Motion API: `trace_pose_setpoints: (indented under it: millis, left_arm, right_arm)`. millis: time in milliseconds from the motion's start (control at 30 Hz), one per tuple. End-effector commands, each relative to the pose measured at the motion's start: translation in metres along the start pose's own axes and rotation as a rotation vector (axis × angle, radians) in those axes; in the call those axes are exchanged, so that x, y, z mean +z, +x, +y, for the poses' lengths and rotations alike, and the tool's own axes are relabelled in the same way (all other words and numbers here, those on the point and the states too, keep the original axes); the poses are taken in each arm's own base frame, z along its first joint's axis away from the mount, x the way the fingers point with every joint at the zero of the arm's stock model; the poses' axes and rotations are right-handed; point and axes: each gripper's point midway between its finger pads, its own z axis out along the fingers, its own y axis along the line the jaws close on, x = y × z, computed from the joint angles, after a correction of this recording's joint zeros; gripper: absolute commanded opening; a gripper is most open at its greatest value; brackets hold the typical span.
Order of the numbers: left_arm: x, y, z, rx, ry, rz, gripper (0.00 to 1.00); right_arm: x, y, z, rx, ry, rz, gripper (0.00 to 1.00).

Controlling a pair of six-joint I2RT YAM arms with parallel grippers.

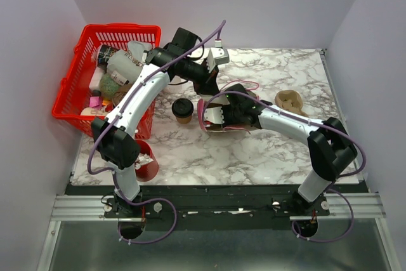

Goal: Pack the takeout coffee

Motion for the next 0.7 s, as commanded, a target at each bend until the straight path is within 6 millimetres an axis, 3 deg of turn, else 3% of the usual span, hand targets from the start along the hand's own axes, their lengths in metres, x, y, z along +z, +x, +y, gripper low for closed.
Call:
trace_pose_setpoints:
  millis: [0,67,367,667]
  left_arm:
    - [-0.004,-0.008,-0.005,0.019,0.019,-0.019,0.0]
    - [-0.004,-0.008,-0.005,0.018,0.02,-0.018,0.0]
    - [-0.004,-0.008,-0.005,0.023,0.017,-0.024,0.0]
    - [-0.004,-0.01,-0.003,0.027,0.016,-0.031,0.0]
  right_arm:
    - [0.007,0.016,0.007,0.038,-0.014,0.065,0.07]
    - [0.006,0.016,0.006,0.047,-0.01,0.07,0.21]
    - [-0.028,-0.013,-0.009,0.066,0.011,-0.047,0.56]
    - [-0.049,-0.019,-0.01,0.087,-0.019,-0.052,0.68]
